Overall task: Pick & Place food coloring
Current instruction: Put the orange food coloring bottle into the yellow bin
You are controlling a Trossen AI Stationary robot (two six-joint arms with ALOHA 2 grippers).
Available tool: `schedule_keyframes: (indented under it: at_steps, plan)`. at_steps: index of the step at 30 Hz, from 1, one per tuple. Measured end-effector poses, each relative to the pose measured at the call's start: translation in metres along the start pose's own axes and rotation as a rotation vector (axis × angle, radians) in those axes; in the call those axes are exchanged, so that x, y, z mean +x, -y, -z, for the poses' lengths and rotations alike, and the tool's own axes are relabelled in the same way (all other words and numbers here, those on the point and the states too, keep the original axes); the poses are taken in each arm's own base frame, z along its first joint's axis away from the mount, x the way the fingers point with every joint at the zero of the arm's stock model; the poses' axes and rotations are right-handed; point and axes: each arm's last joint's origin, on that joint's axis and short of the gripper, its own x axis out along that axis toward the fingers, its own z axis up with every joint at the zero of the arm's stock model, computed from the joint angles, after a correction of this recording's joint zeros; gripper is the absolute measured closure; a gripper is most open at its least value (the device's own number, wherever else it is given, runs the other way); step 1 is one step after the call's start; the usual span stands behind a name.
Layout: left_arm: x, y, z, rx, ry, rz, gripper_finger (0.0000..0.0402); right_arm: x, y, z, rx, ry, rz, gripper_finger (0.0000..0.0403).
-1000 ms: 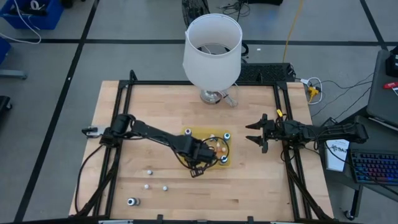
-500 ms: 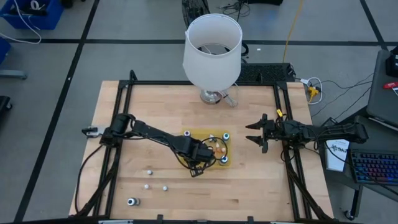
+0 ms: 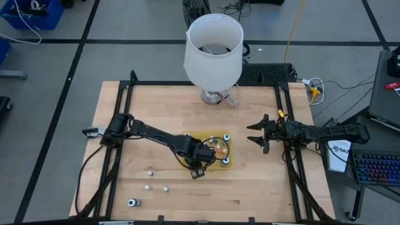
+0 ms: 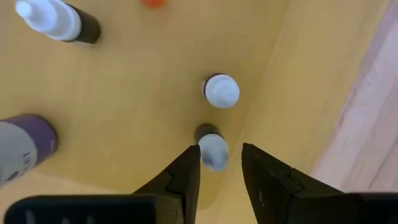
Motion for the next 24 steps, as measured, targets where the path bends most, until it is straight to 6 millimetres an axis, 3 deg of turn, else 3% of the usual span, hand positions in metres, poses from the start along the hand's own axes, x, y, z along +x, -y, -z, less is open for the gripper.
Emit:
schedule_keyframes:
  at_steps: [4, 7, 13, 19, 24]
  plan:
    - [-0.011, -0.004, 0.001, -0.013, 0.001, -0.001, 0.0278, 0.0, 0.0, 0.0, 0.0, 0.0, 0.0, 0.0165]
    - [-0.03, -0.007, 0.005, -0.024, 0.022, -0.003, 0.0278, 0.0, 0.0, 0.0, 0.0, 0.0, 0.0, 0.0165]
    - [-0.085, -0.013, 0.022, -0.088, 0.11, -0.033, 0.0277, 0.0, 0.0, 0.0, 0.001, 0.004, -0.001, 0.0165]
    - [-0.118, -0.006, 0.066, -0.254, 0.019, -0.104, 0.0277, 0.0, 0.0, 0.0, 0.0, 0.001, 0.0, 0.0165]
    - [-0.123, 0.002, 0.106, -0.529, -0.126, -0.307, 0.0268, 0.0, 0.0, 0.0, 0.0, 0.0, 0.0, 0.0165]
